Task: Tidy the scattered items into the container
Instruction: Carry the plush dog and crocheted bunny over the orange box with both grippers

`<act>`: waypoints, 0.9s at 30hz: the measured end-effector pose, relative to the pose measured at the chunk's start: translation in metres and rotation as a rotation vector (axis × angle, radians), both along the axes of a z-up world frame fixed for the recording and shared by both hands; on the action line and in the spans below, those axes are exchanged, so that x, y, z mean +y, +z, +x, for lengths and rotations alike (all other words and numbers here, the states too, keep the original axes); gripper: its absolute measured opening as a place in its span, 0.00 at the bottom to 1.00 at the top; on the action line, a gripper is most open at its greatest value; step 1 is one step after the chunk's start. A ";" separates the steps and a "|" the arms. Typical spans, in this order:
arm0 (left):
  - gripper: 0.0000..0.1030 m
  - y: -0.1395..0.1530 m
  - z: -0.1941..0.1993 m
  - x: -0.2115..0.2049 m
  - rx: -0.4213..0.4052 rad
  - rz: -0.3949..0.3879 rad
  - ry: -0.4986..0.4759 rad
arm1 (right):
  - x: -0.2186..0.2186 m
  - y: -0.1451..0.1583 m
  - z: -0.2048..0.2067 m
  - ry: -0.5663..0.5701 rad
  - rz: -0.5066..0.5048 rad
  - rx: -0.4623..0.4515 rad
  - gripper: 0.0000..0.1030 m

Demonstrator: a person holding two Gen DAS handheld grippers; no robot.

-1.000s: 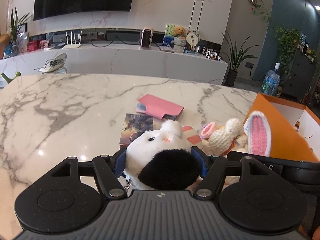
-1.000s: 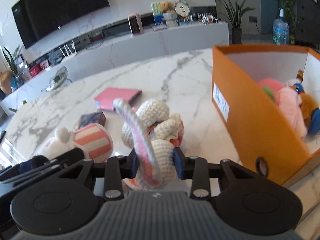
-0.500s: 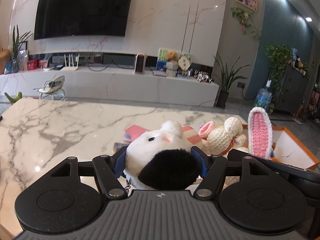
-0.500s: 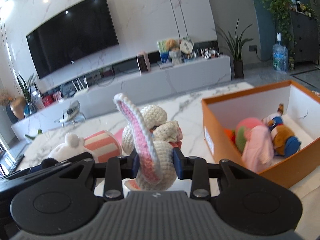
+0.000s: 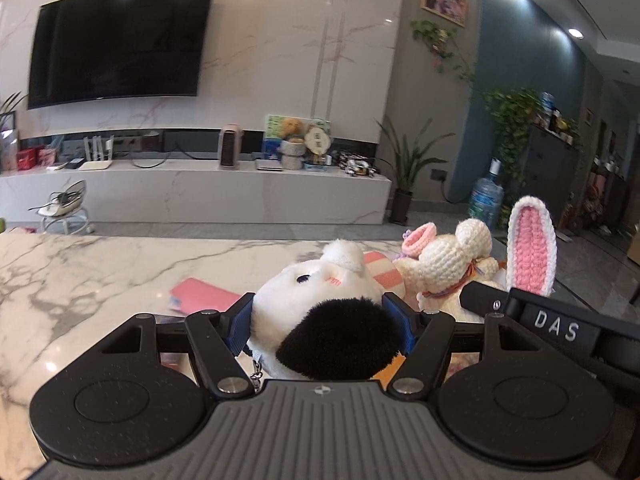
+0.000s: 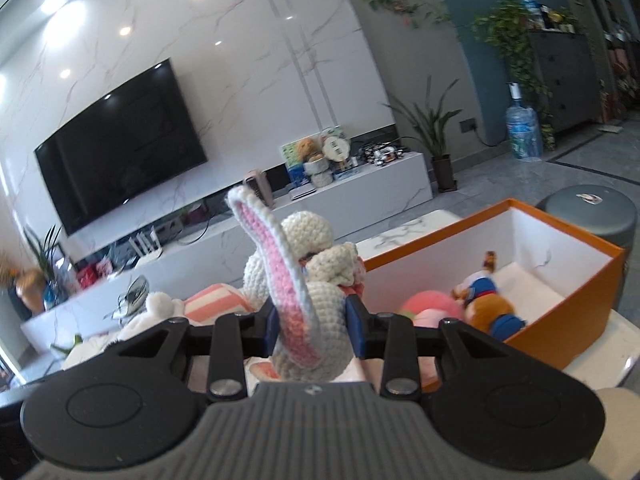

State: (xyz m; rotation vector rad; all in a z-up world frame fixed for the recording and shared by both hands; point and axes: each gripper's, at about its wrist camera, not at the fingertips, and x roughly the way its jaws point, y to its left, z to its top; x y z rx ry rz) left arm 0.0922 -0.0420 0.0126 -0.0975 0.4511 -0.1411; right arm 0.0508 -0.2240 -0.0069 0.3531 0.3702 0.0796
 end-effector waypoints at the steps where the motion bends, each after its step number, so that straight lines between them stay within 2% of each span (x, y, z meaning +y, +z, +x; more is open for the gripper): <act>1: 0.76 -0.001 0.002 -0.007 0.003 0.004 -0.013 | -0.006 0.000 0.000 -0.011 0.008 -0.001 0.36; 10: 0.76 -0.006 0.028 -0.072 0.018 0.066 -0.126 | -0.067 -0.003 0.015 -0.086 0.021 0.010 0.36; 17: 0.76 -0.013 0.054 -0.117 0.007 0.107 -0.173 | -0.112 -0.008 0.038 -0.174 -0.057 0.064 0.36; 24: 0.76 -0.027 0.081 -0.149 0.039 0.151 -0.180 | -0.144 -0.029 0.086 -0.200 -0.099 0.221 0.36; 27: 0.76 -0.035 0.091 -0.153 0.051 0.171 -0.182 | -0.147 -0.040 0.101 -0.192 -0.104 0.262 0.36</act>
